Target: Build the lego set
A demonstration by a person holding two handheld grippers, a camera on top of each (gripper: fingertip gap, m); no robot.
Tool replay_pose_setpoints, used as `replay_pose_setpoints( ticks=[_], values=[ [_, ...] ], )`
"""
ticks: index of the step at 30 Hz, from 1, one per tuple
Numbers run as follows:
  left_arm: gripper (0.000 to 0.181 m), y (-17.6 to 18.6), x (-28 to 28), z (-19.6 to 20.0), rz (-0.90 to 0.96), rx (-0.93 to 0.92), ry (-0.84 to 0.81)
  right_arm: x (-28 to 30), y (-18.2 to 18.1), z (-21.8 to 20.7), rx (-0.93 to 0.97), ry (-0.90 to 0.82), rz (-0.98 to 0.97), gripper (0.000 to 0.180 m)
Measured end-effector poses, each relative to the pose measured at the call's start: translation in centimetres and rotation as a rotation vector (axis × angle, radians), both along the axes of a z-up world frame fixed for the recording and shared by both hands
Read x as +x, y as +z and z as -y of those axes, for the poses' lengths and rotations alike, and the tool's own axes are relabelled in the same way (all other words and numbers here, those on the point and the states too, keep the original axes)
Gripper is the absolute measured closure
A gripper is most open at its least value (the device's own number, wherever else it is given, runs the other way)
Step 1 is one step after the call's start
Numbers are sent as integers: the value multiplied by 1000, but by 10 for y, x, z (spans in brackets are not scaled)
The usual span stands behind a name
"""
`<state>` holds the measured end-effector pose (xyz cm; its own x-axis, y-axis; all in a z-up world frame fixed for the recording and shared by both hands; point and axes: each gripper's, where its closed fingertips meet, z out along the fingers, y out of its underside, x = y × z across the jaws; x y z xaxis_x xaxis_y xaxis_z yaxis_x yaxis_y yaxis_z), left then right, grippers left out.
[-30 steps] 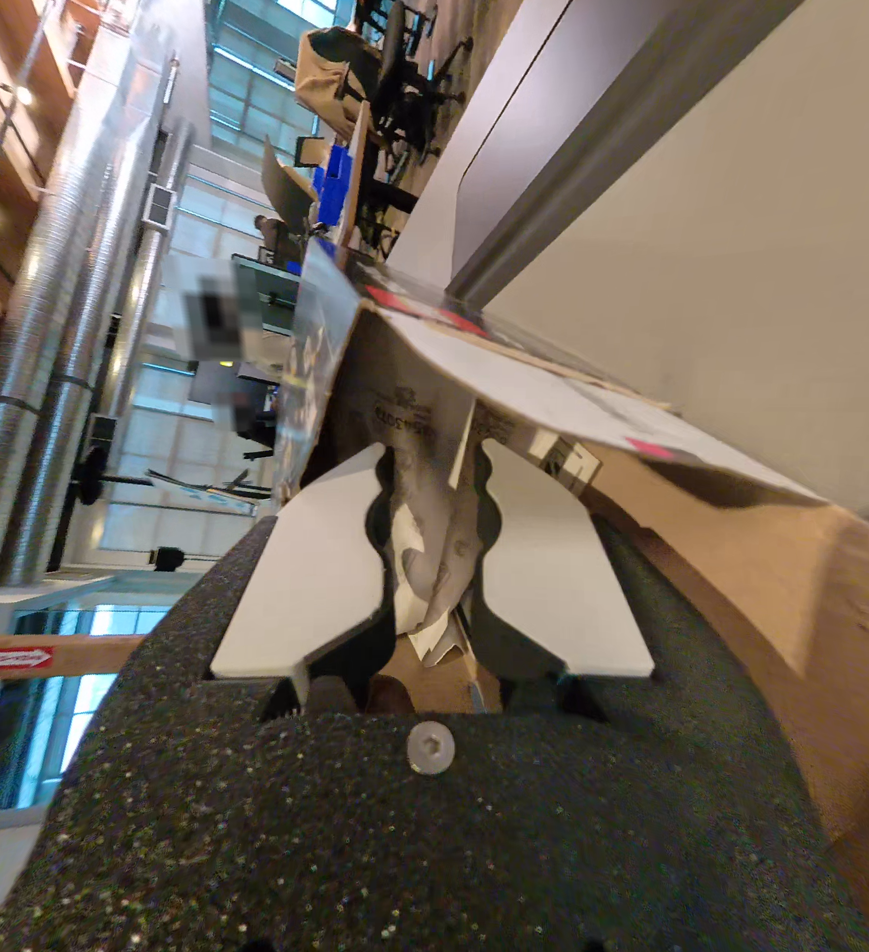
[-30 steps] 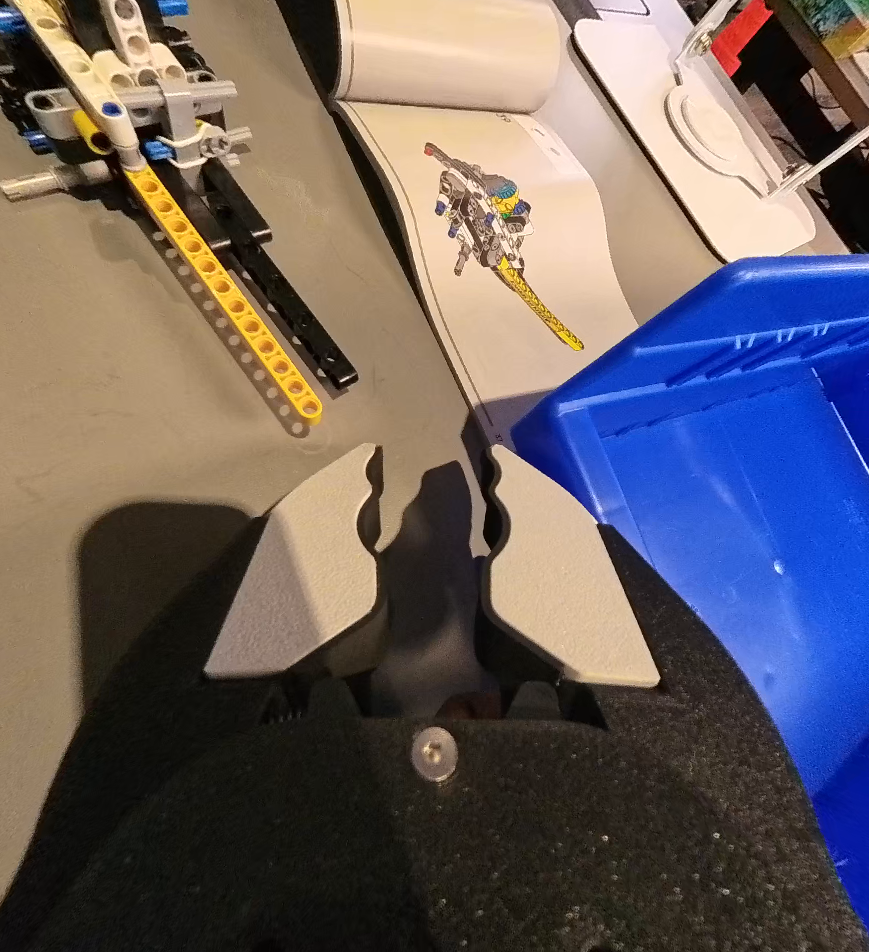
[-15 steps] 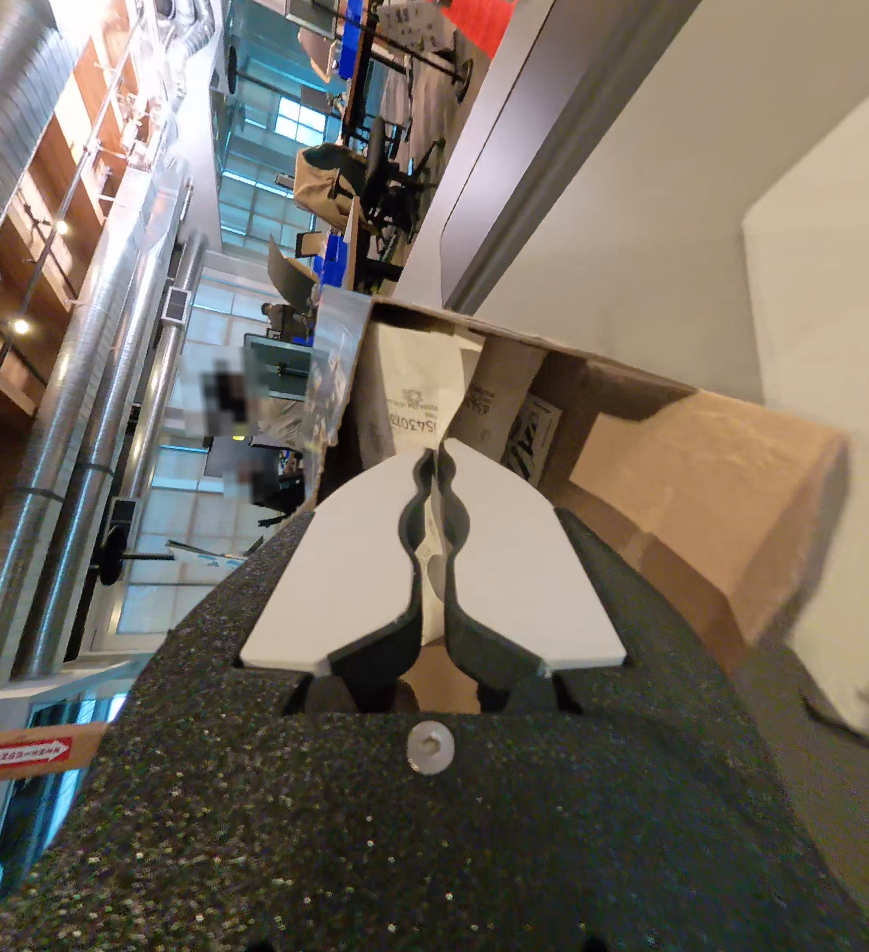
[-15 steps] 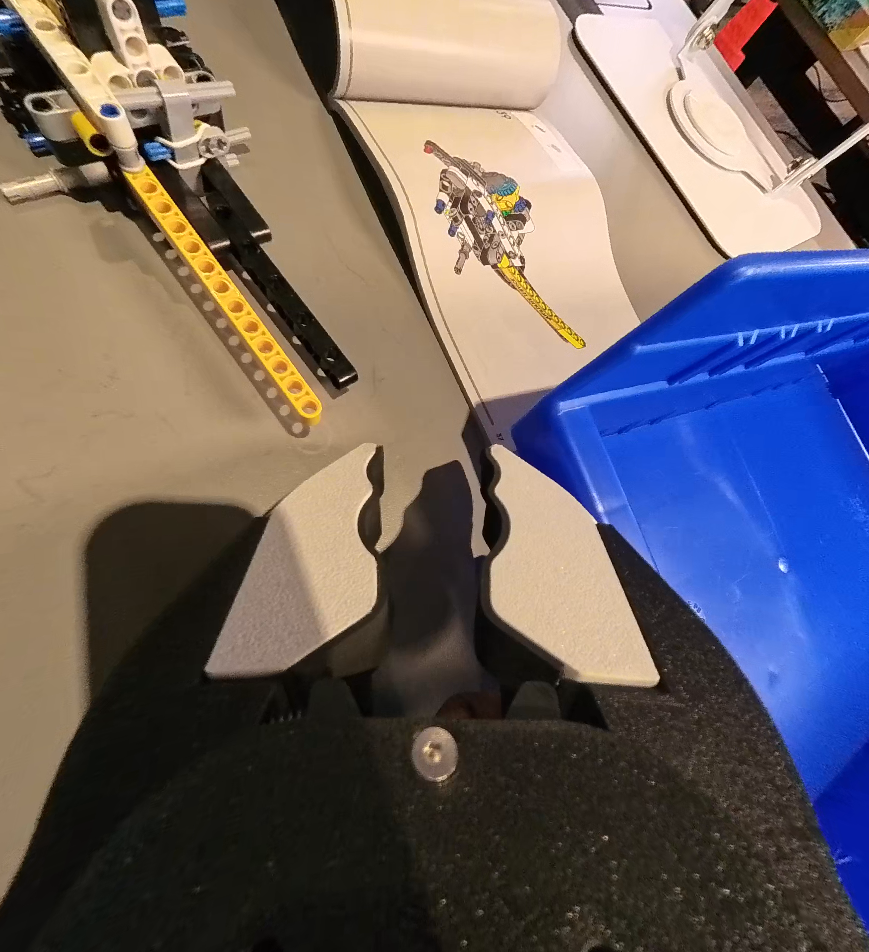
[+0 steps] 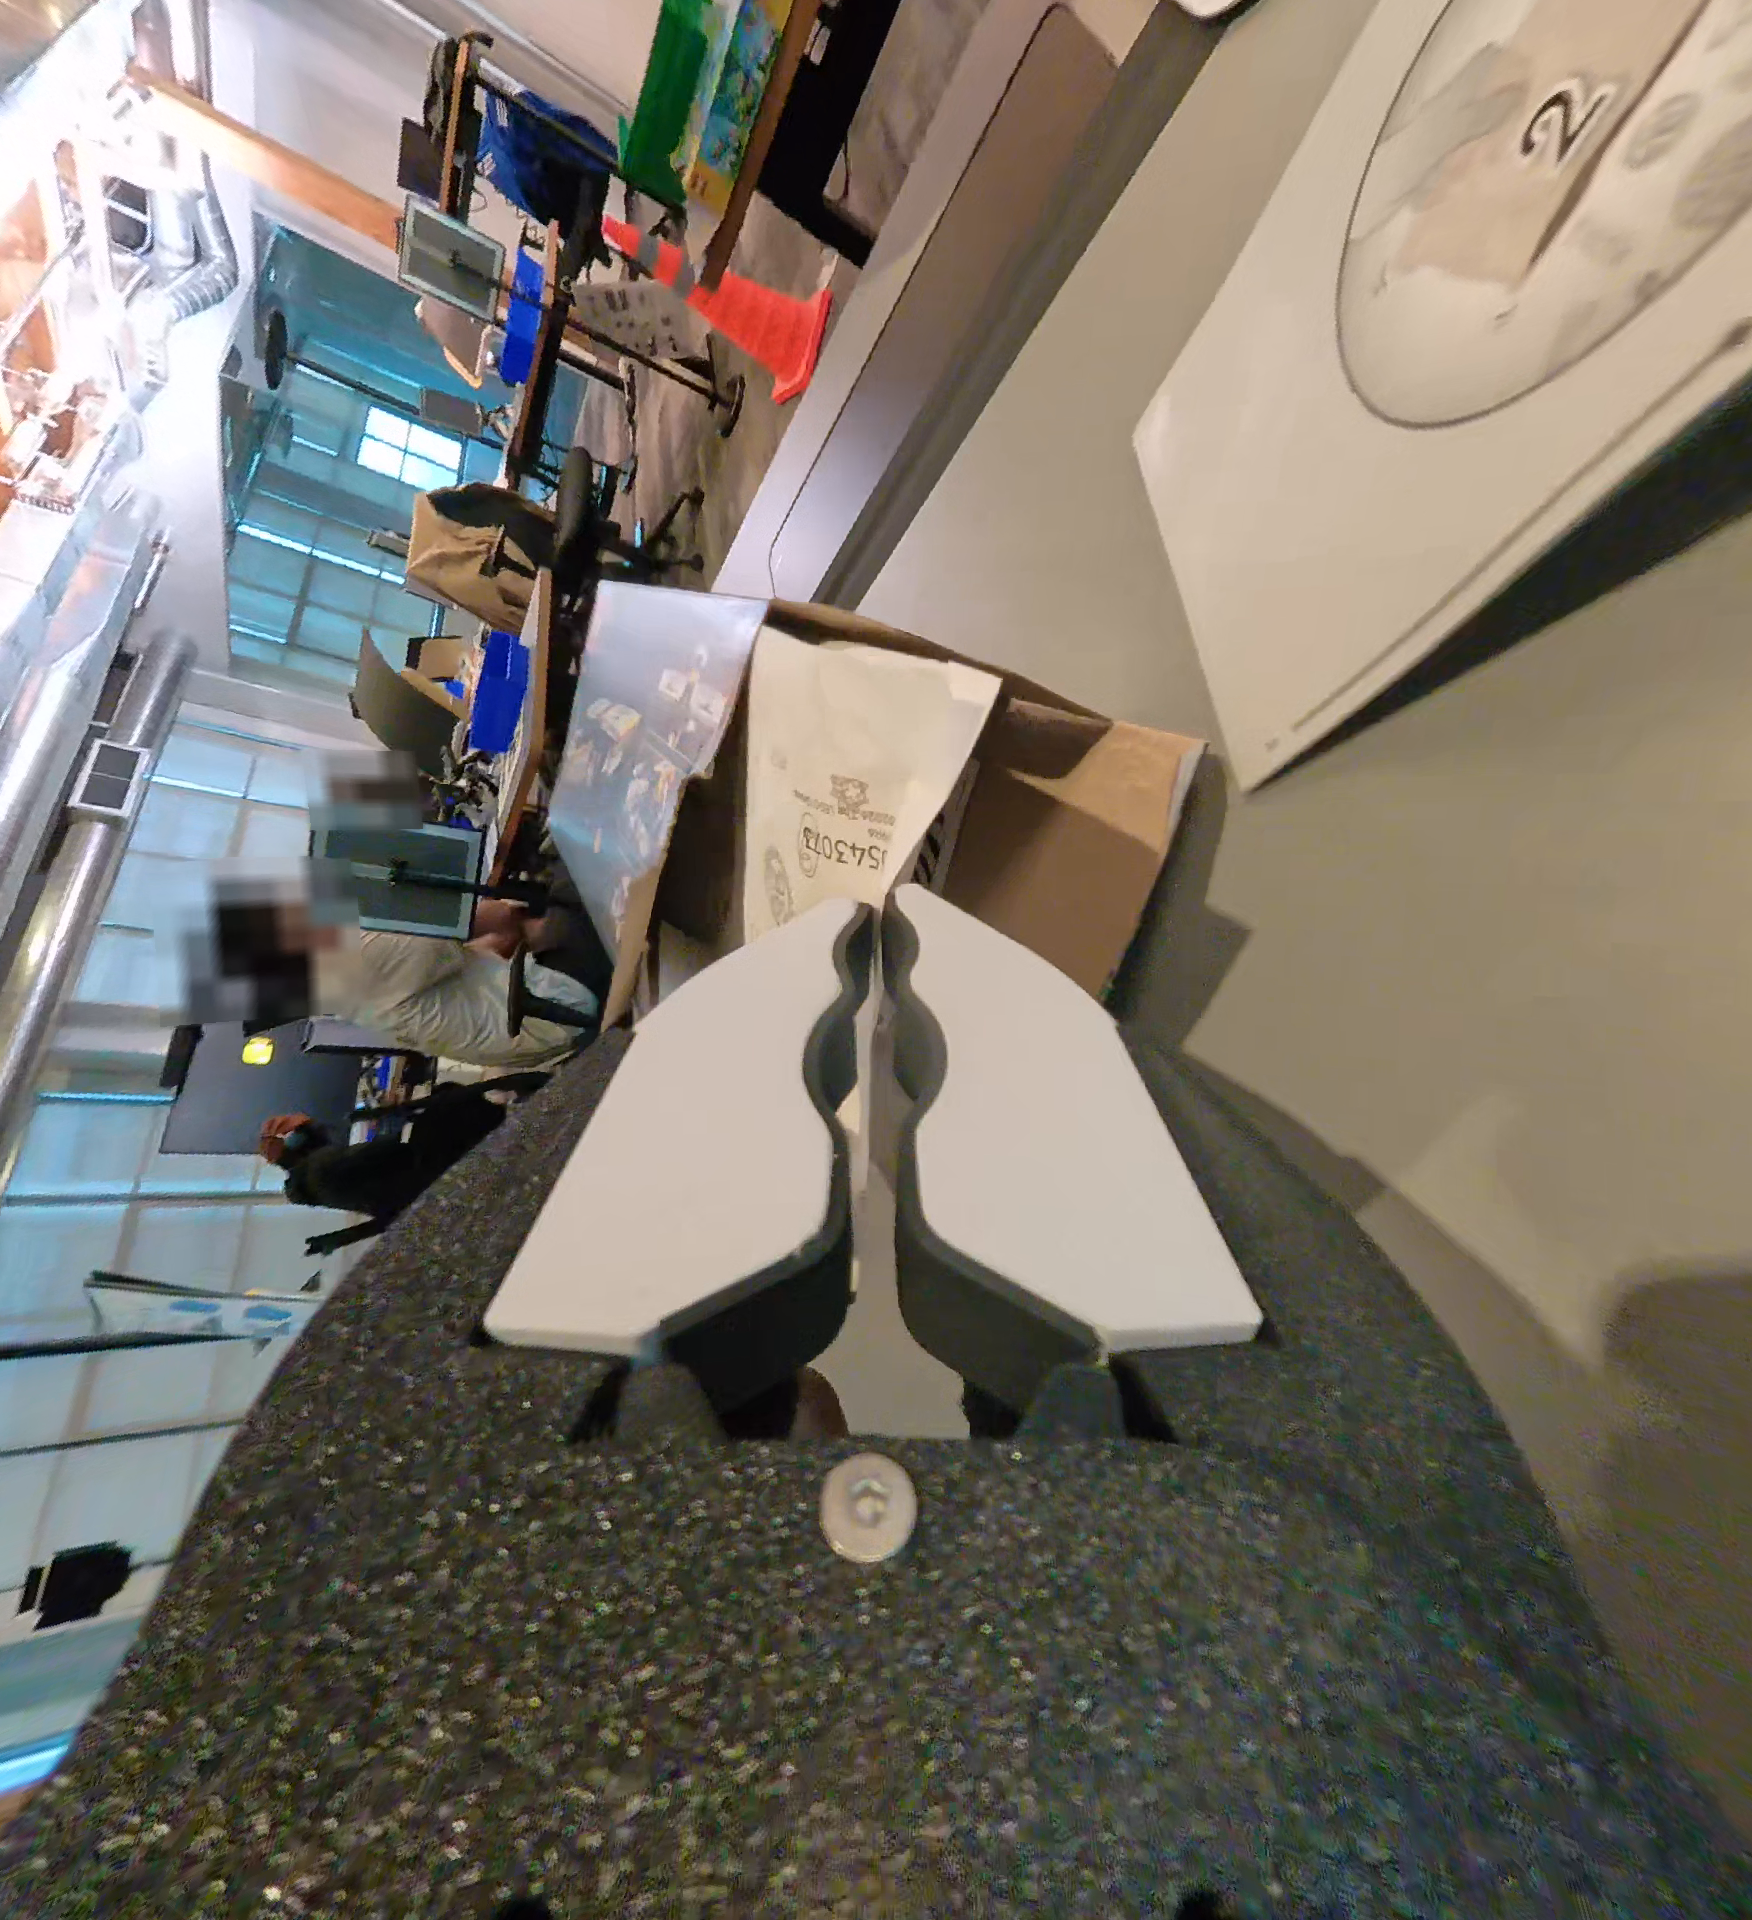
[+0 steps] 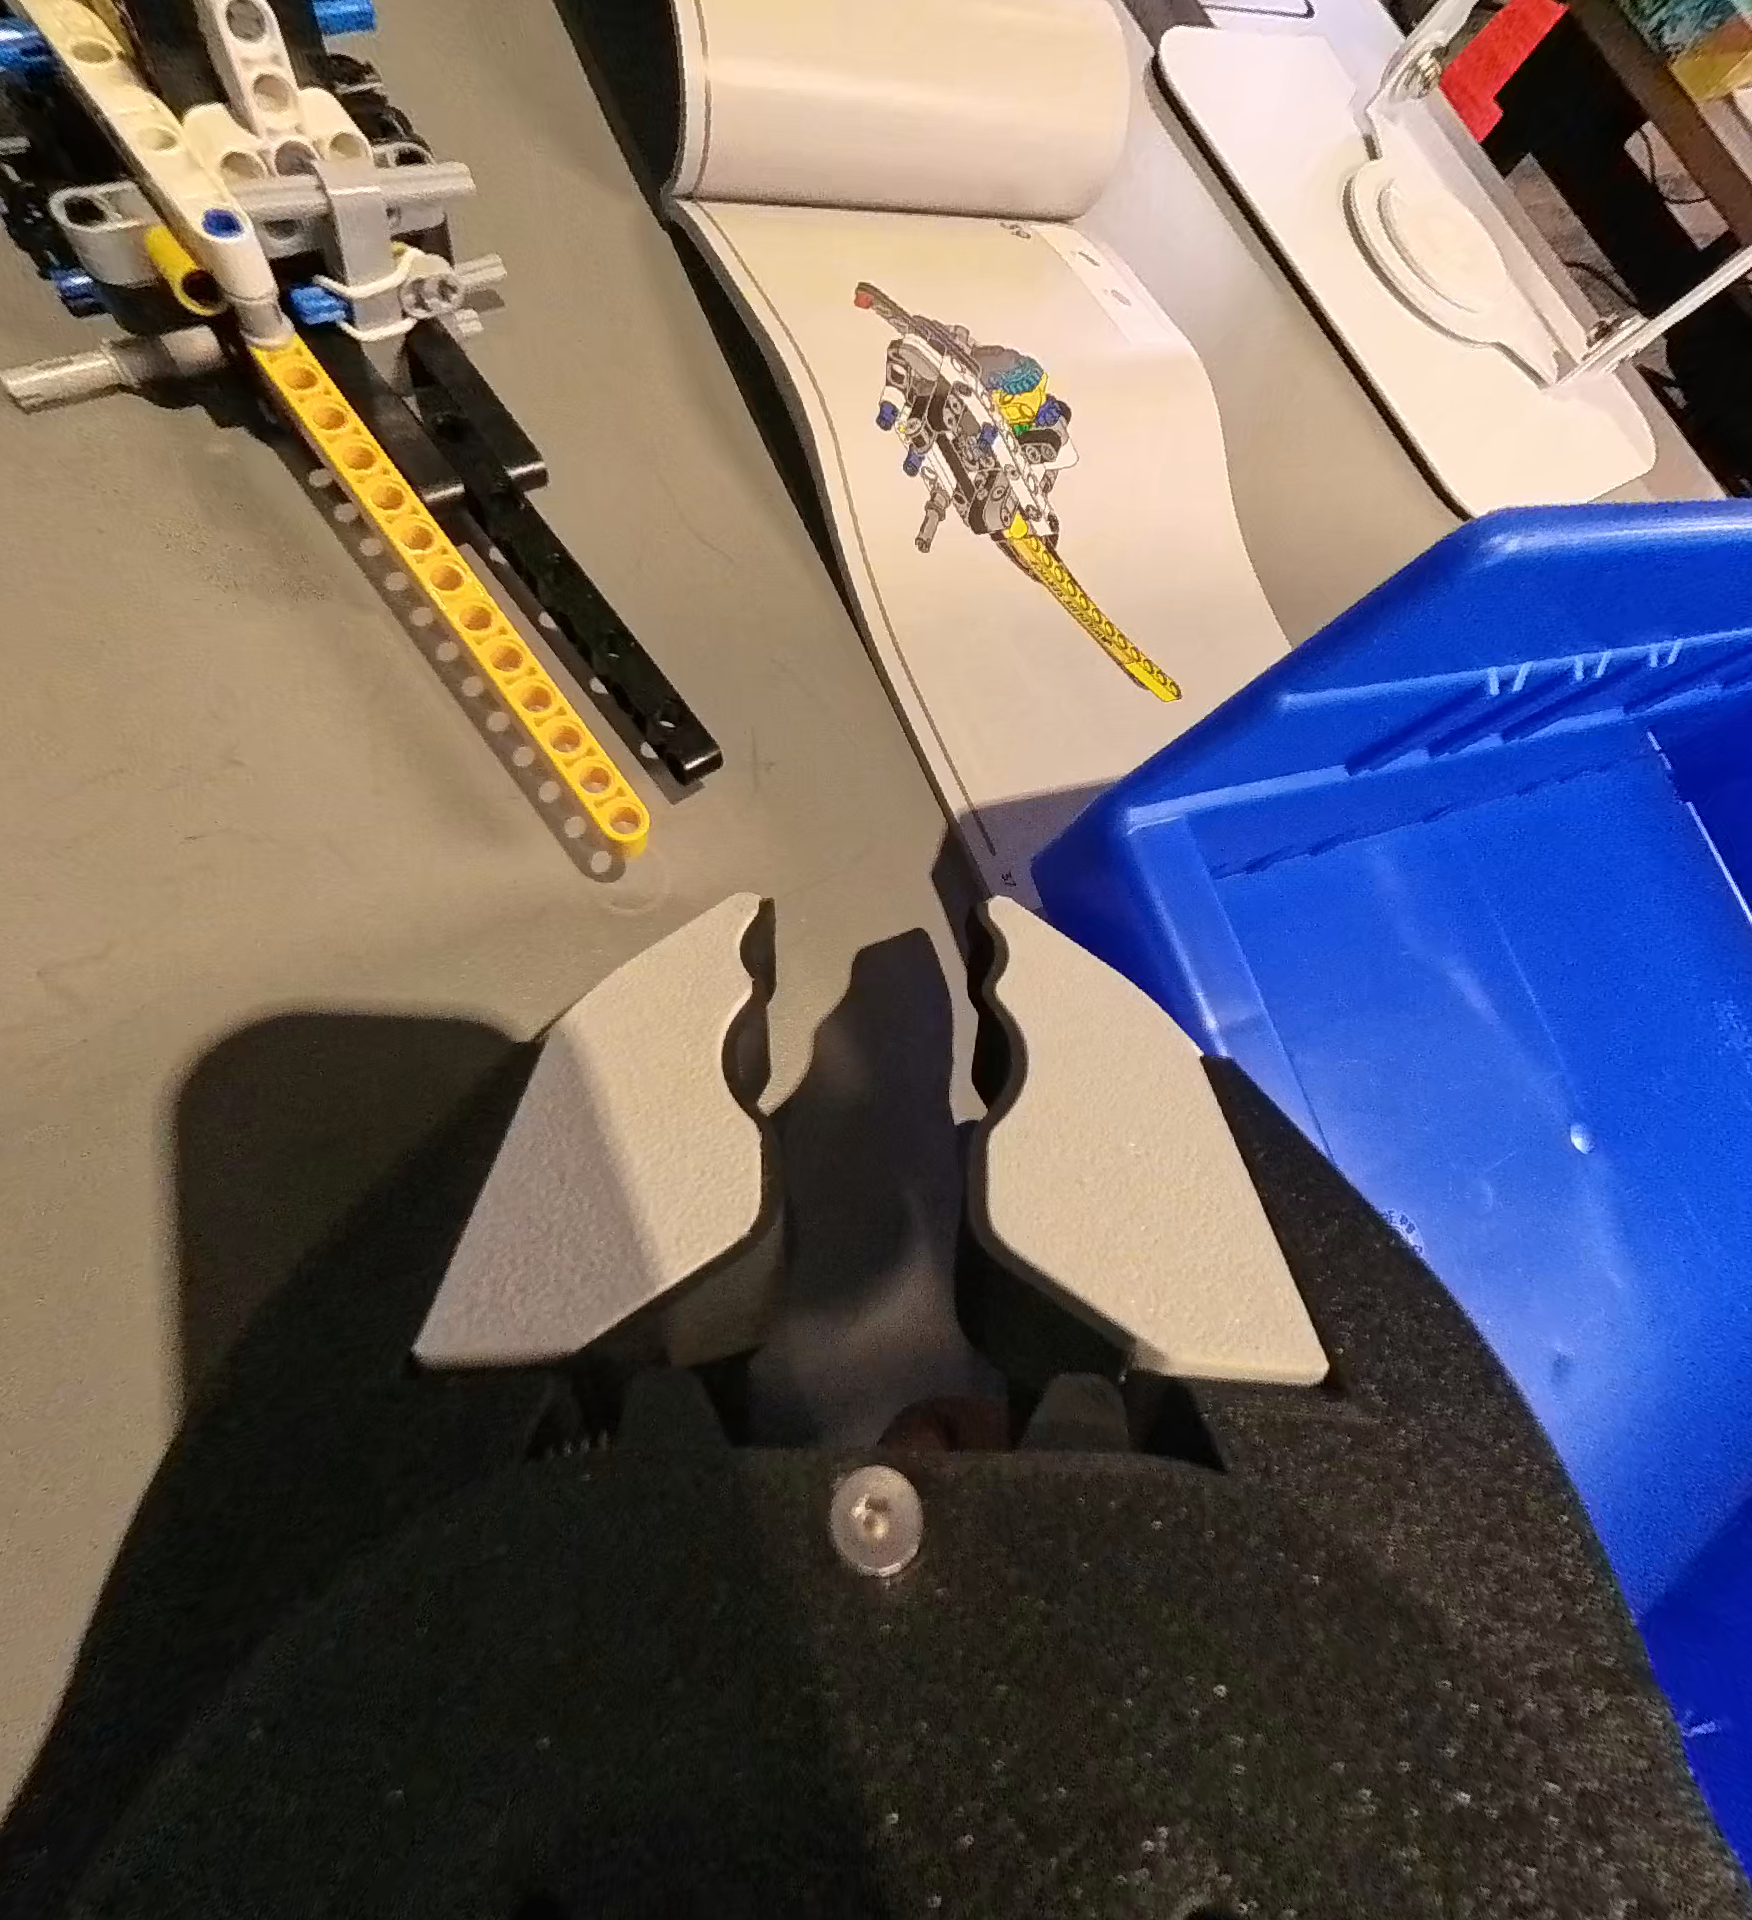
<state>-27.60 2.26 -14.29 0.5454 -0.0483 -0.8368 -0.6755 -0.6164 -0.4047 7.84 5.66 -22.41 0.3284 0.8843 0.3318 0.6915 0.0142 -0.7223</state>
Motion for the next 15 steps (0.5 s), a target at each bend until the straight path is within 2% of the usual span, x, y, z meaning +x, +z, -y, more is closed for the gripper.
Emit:
replay_pose_setpoints(
  ticks=[8, 11, 15],
  values=[
    [179, 25, 17, 85, -9, 54, -79, 0, 0, 0, -2, -1, -1, 144],
    [179, 28, 24, 127, -39, 41, -122, 0, 0, 0, -6, -3, -2, 144],
    [179, 14, 33, 183, 11, -5, -185, 0, 0, 0, -4, -2, 0, 145]
  ],
)
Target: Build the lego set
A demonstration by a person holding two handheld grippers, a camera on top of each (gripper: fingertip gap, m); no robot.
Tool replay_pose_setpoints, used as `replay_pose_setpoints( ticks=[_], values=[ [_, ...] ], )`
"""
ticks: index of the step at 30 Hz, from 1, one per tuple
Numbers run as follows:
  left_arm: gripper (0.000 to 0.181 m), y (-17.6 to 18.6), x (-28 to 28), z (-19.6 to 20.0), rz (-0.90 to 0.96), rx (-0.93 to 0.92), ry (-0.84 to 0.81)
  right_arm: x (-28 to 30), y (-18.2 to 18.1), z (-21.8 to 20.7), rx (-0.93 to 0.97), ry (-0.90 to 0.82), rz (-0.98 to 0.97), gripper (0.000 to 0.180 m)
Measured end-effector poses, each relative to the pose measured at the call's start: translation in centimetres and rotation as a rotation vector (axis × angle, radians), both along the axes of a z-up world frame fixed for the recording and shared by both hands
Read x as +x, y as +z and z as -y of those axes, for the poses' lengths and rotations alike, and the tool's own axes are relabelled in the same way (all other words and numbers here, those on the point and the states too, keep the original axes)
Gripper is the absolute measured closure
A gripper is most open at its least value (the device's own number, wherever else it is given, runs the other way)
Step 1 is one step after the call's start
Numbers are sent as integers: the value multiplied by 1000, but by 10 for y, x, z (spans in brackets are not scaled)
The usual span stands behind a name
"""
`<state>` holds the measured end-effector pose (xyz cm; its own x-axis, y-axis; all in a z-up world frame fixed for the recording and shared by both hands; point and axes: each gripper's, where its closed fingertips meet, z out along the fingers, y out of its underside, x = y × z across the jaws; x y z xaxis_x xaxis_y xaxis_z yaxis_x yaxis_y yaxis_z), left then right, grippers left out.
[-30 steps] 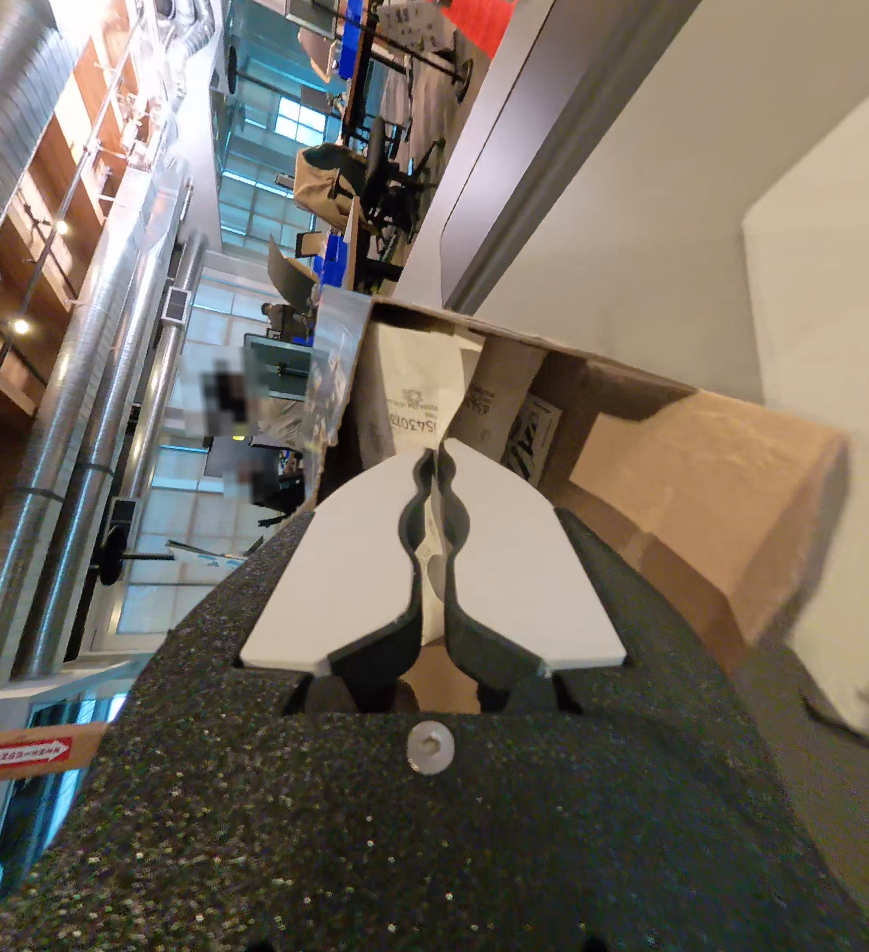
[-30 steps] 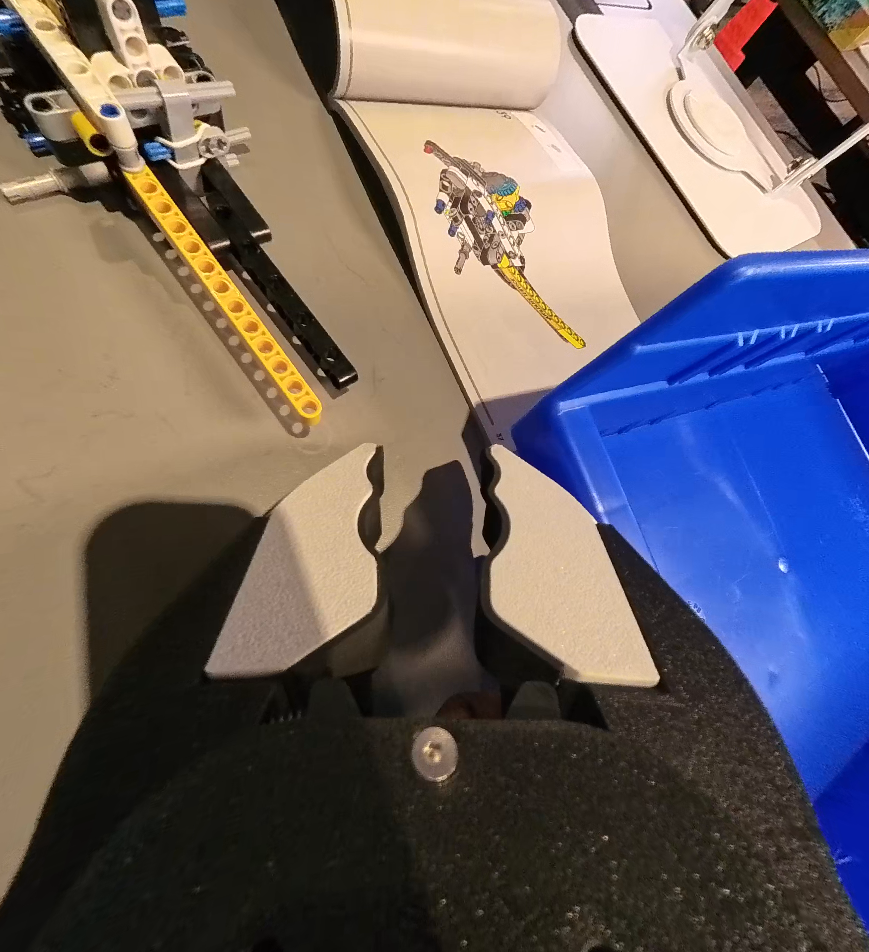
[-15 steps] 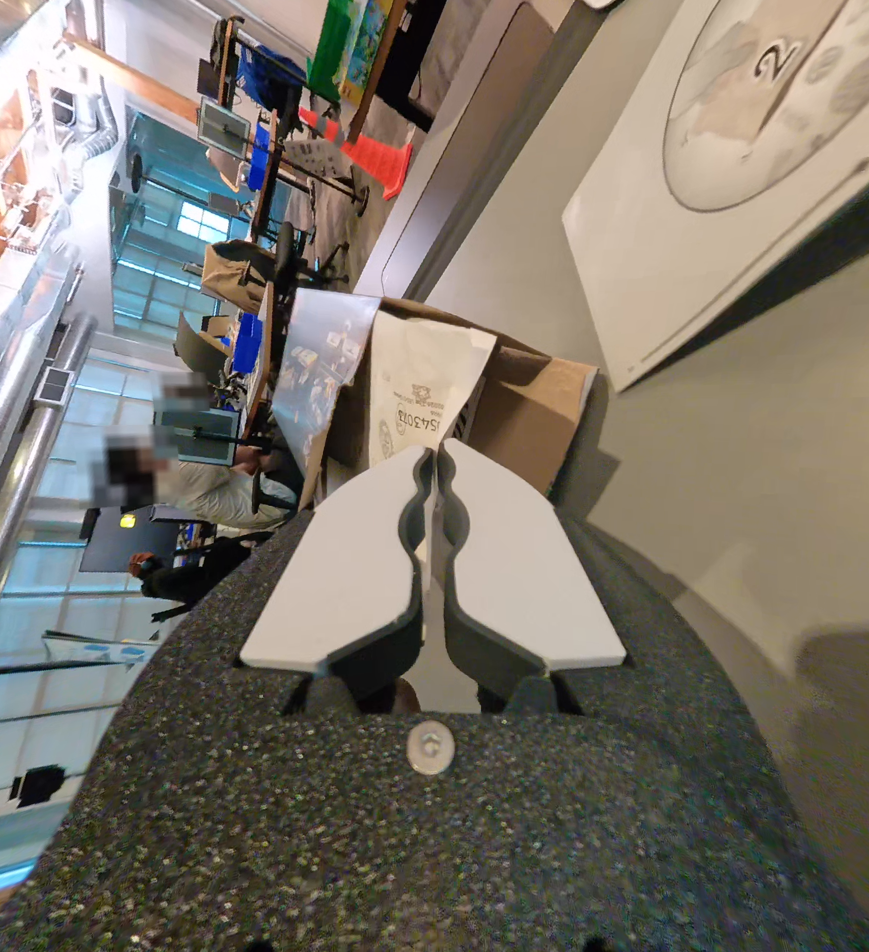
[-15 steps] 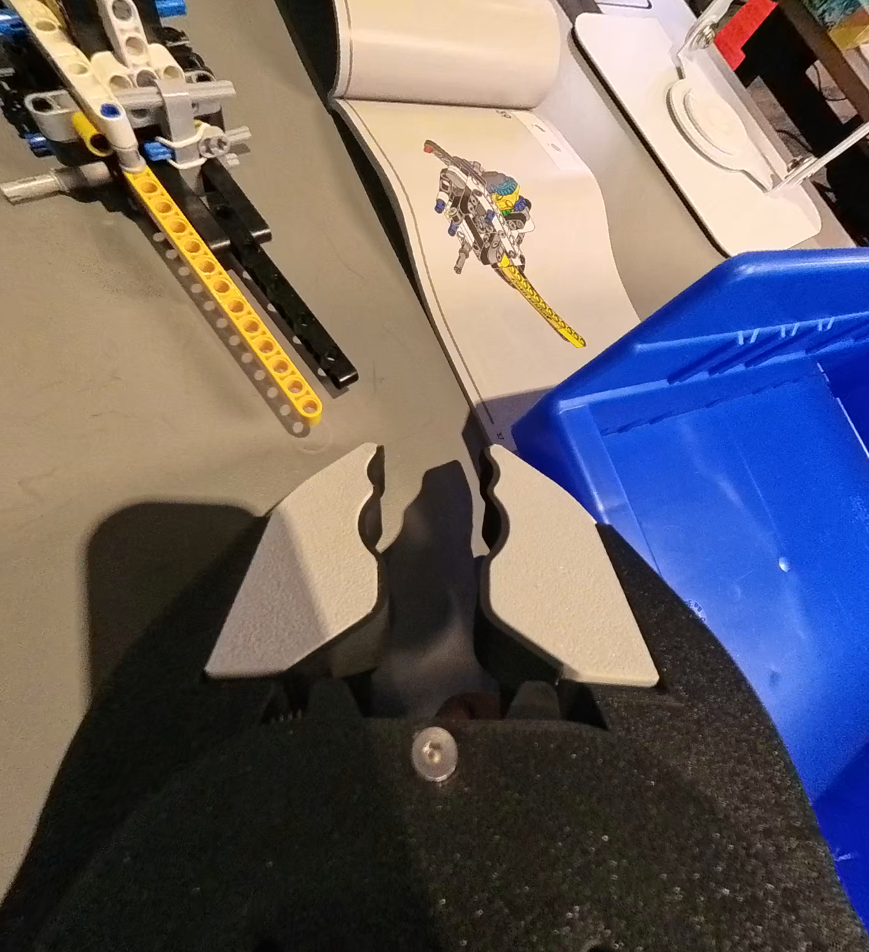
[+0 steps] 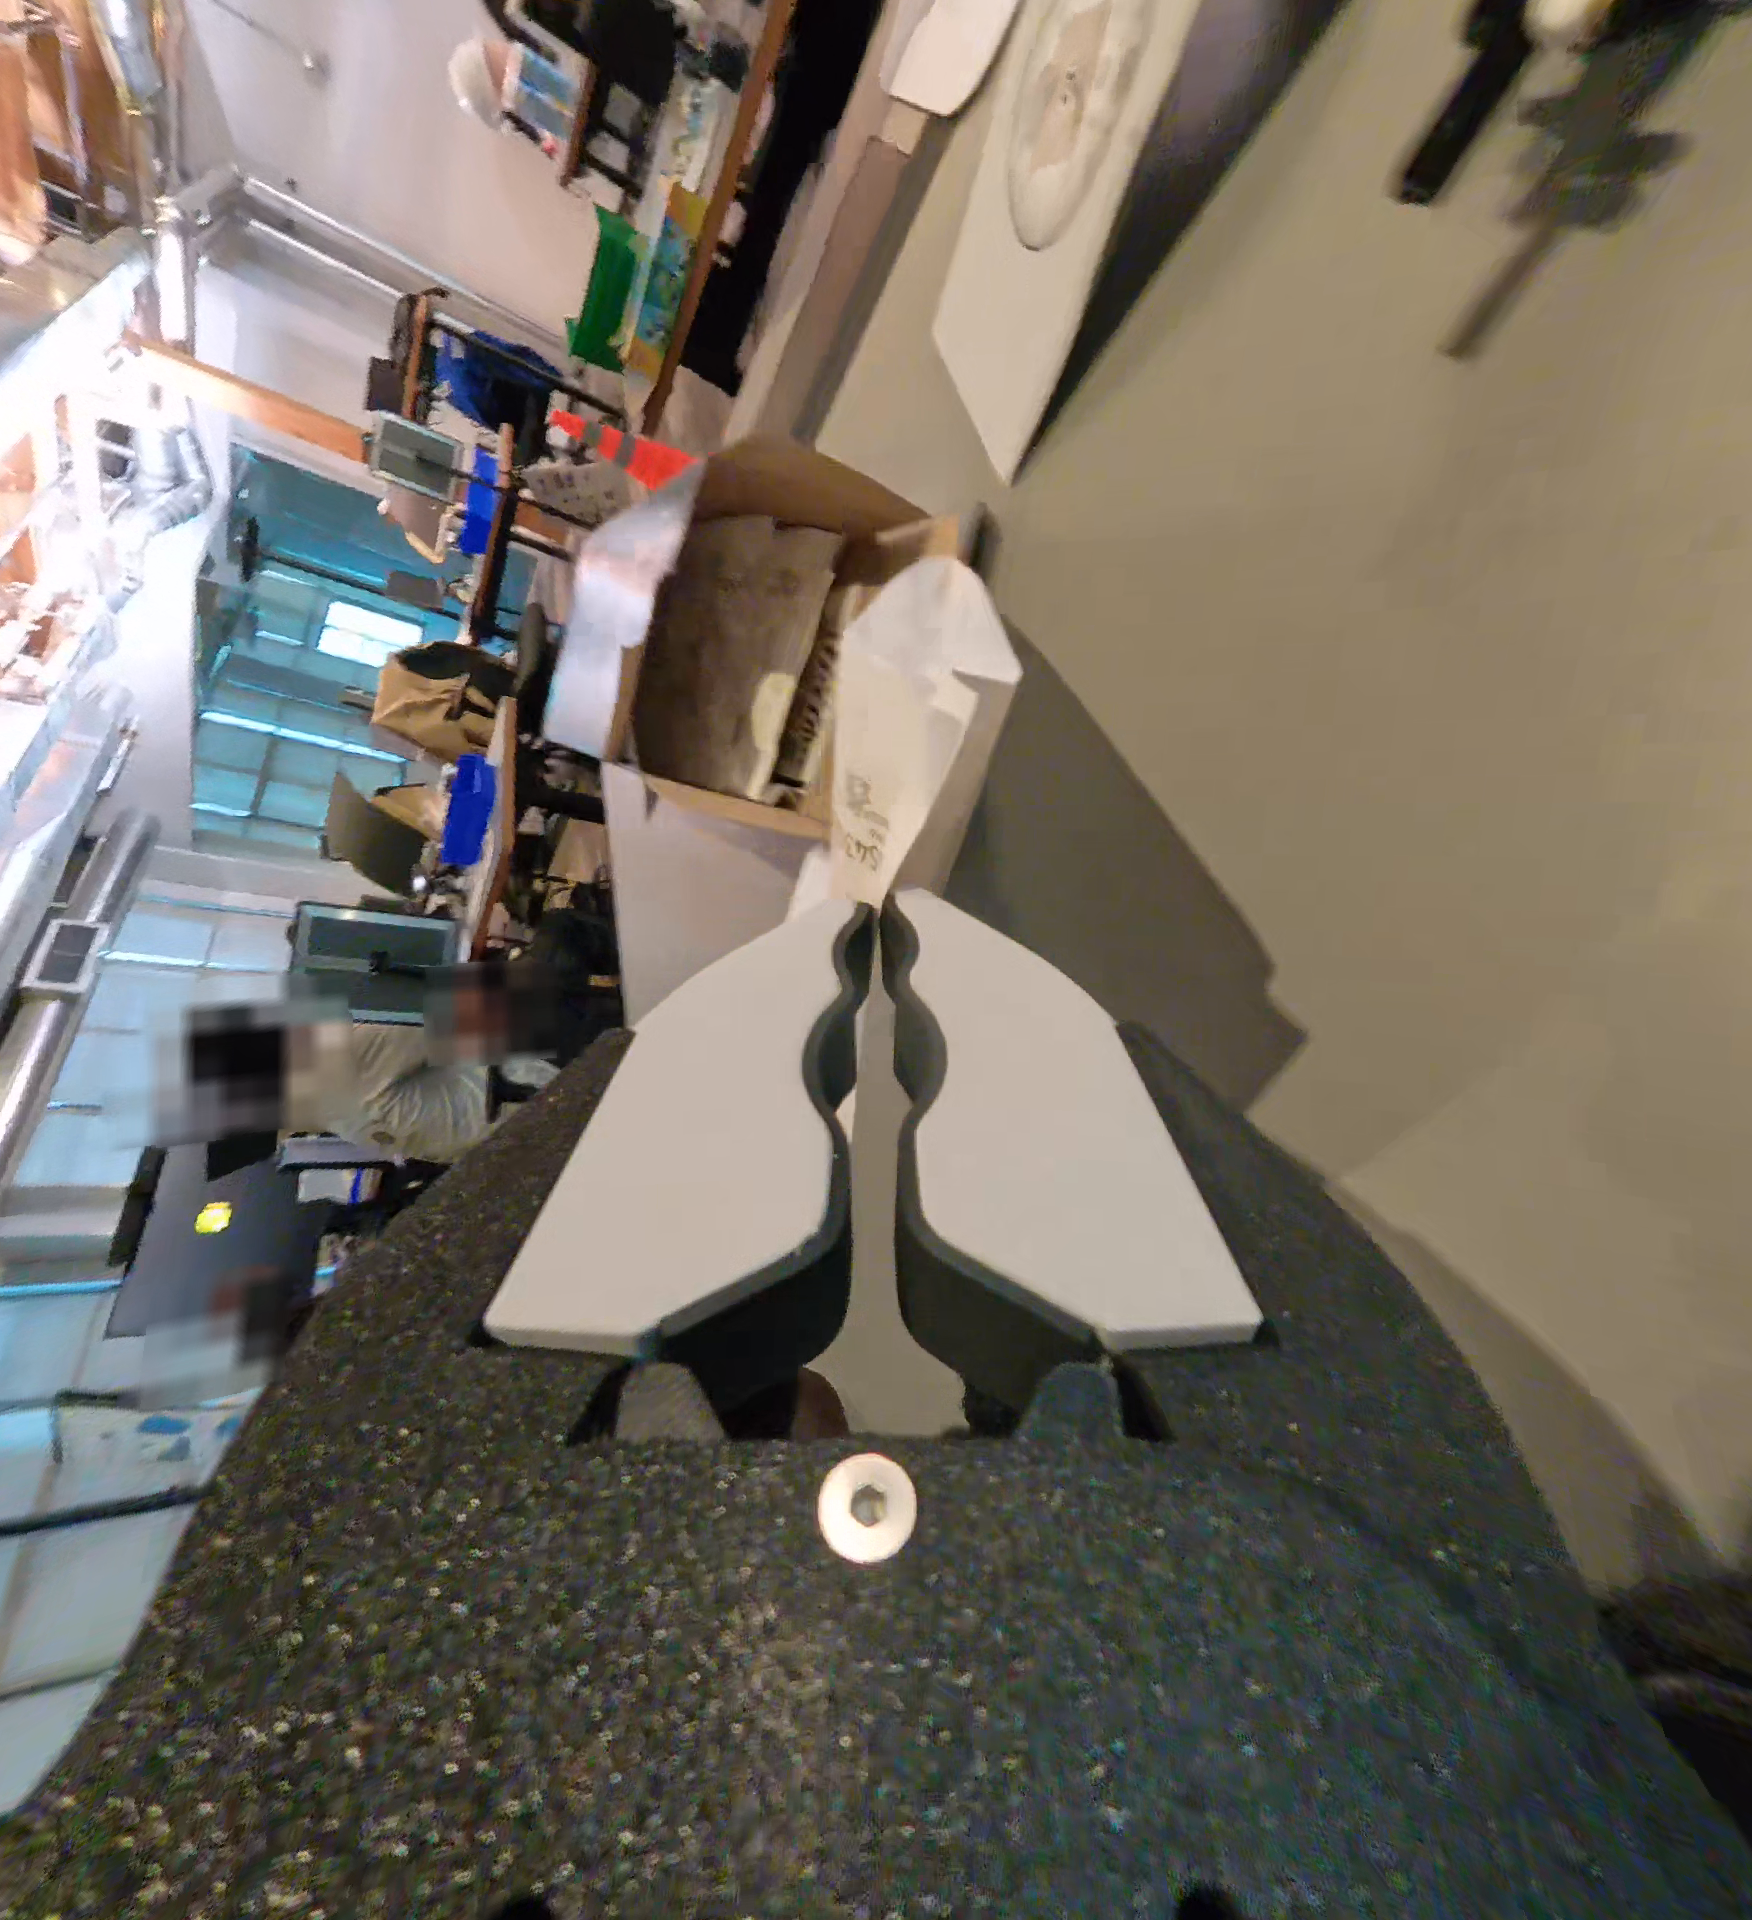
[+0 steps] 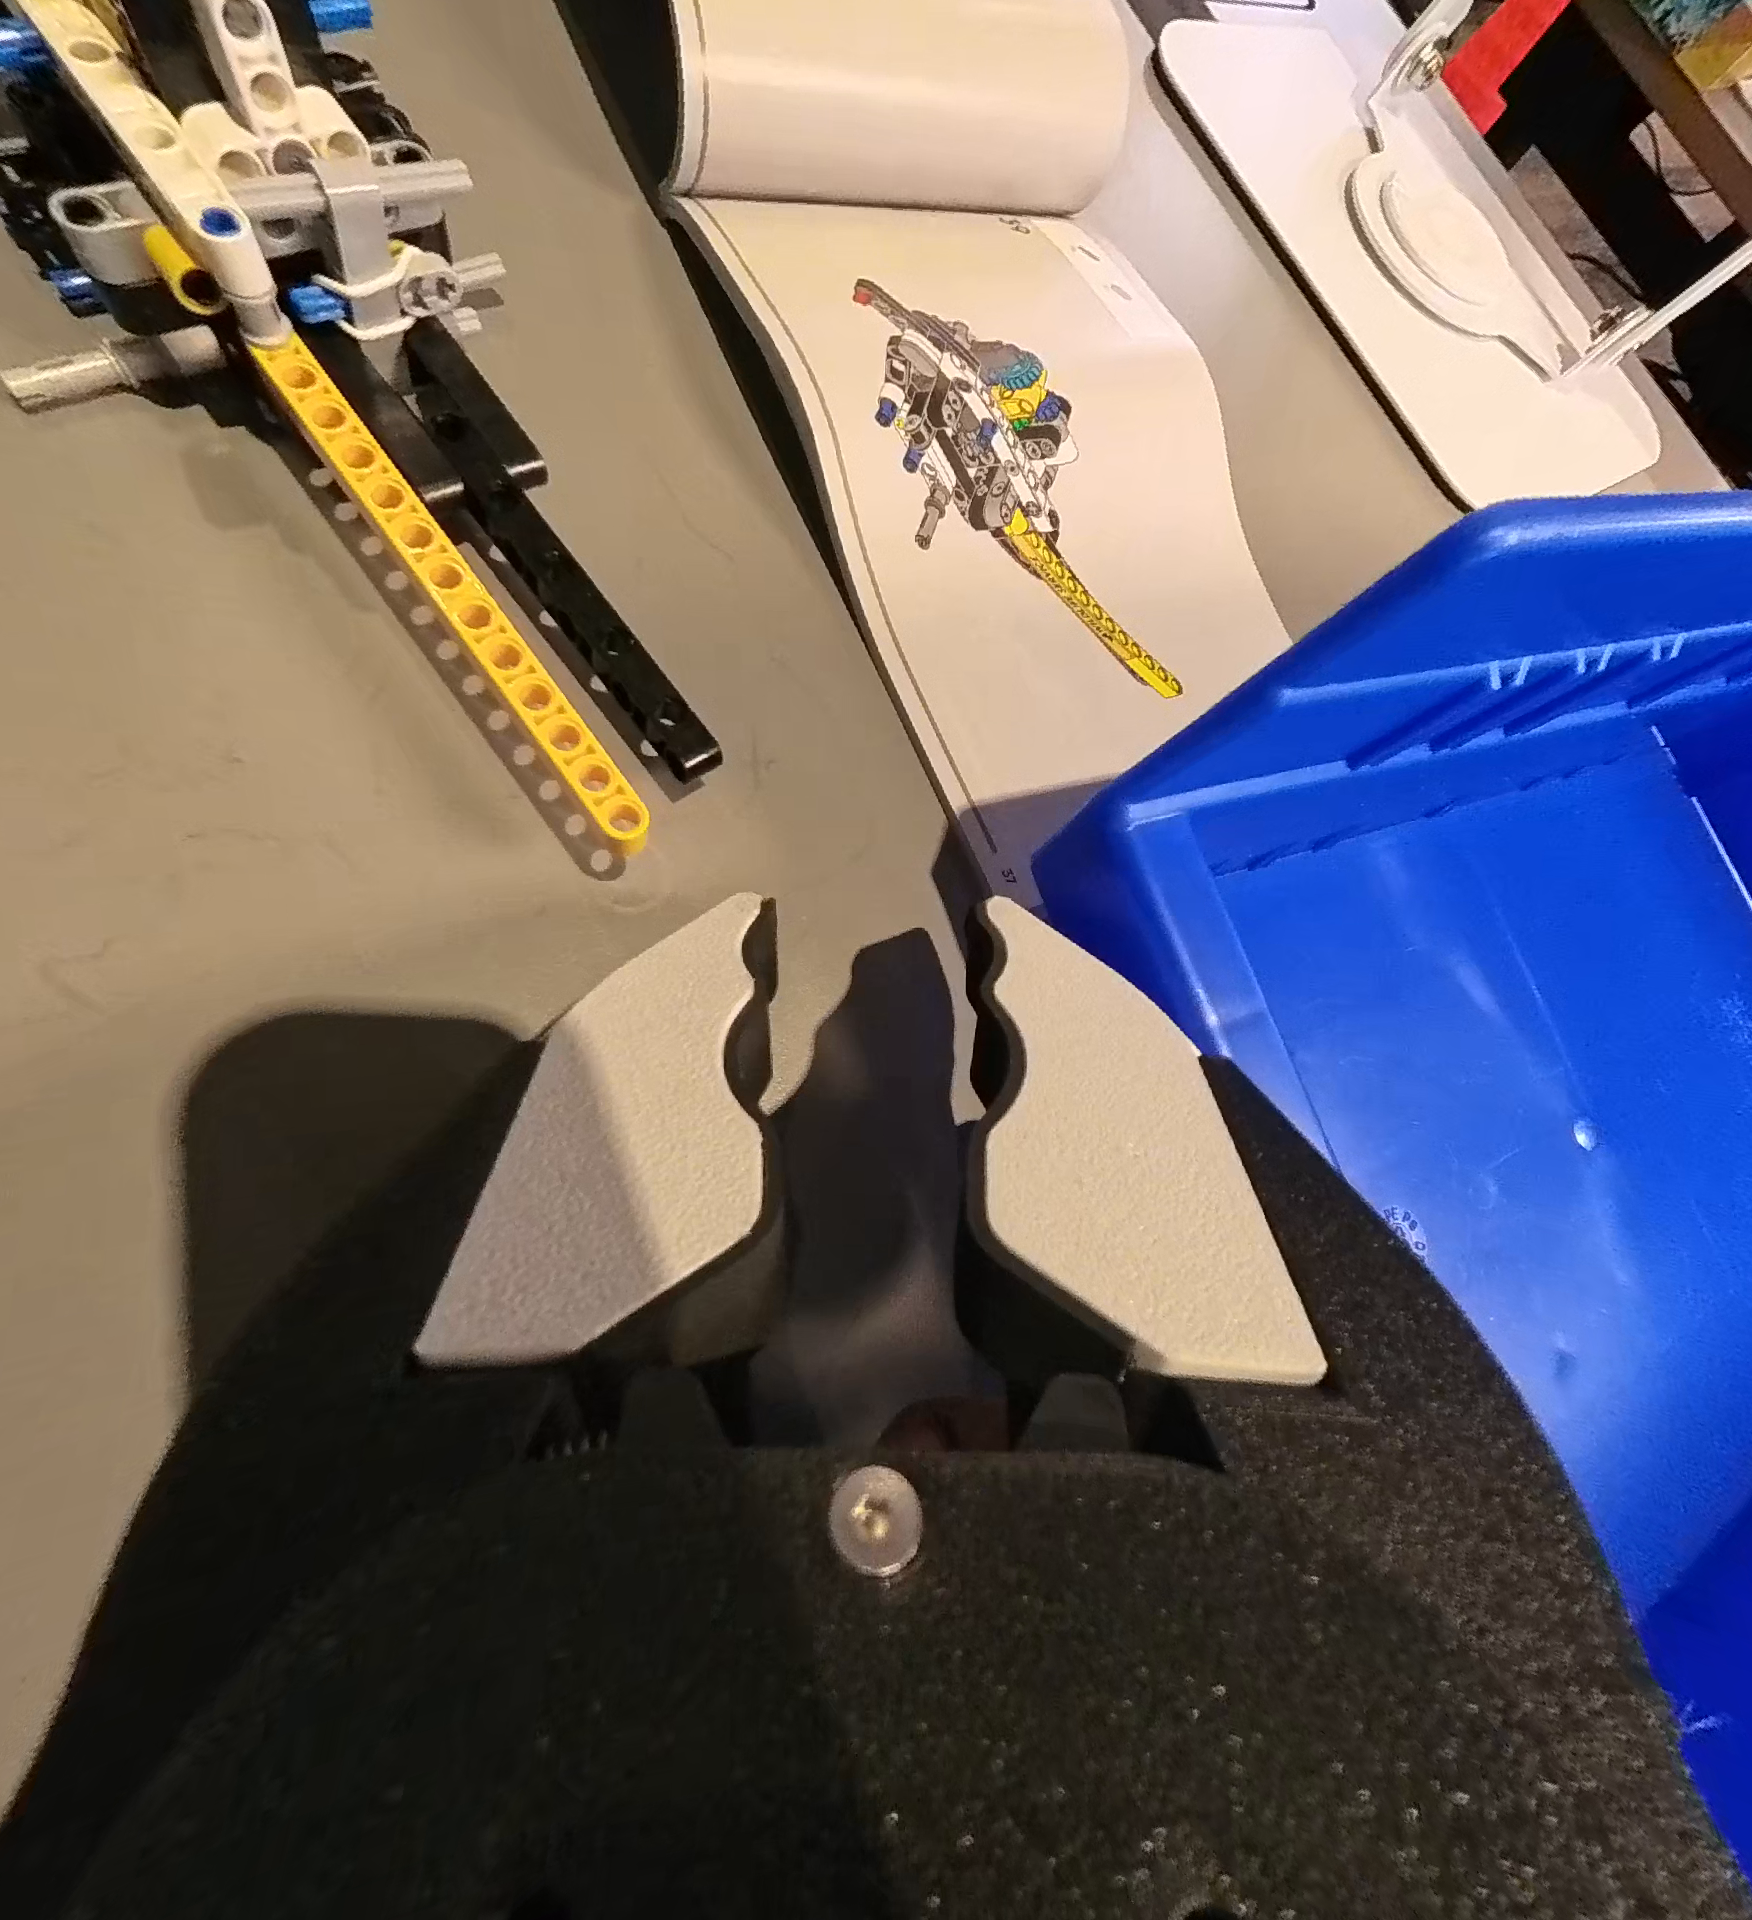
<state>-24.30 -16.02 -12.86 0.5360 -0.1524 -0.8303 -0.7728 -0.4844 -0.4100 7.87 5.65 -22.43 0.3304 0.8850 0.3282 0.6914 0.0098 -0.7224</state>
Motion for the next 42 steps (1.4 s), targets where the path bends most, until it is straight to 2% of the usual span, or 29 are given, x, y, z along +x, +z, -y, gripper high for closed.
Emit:
replay_pose_setpoints(
  ticks=[4, 6, 8, 11, 13, 14, 18, 20, 22, 23, 25, 28, 34, 38, 42],
  values=[
    [178, -36, 14, 42, 104, -94, -113, 0, 0, 2, -5, 2, 2, 145],
    [166, -47, 16, 57, 195, -101, -110, -1, 0, 3, -5, 2, 2, 146],
    [152, -46, 20, 70, 329, -61, -121, 0, 0, 2, -3, -1, 1, 146],
    [146, -31, 22, 83, 616, 37, -116, 0, 0, 2, -7, -9, -1, 145],
    [147, -19, 3, 87, 792, 148, -19, 0, 0, 1, -8, -12, -2, 144],
    [147, -19, -15, 89, 864, 199, 91, 0, 0, 1, -9, -13, -3, 144],
    [143, -52, -61, 90, 1071, 194, 417, 1, 0, -1, -15, -26, -8, 144],
    [144, -71, -73, 88, 1067, 141, 518, 1, 0, -1, -15, -32, -10, 143],
    [144, -82, -76, 81, 1064, 95, 542, 1, 0, -2, -9, -35, -11, 143],
    [151, -87, -76, 79, 1064, 66, 546, 2, 0, -2, -4, -35, -11, 143],
    [180, -95, -76, 77, 1043, 6, 544, 2, 1, -1, 4, -37, -11, 143],
    [181, -88, -77, 72, 1000, -5, 469, 2, 1, -1, 8, -32, -10, 143],
    [181, -10, -70, 56, 763, 72, 209, 1, 3, 4, 18, 3, -24, 139],
    [181, 51, -44, 37, 639, 114, -6, 3, 9, 8, -15, 10, -67, 137],
    [181, 89, -14, 16, 554, 107, -142, 12, 28, 15, -8, -1, -133, 137]
  ],
)
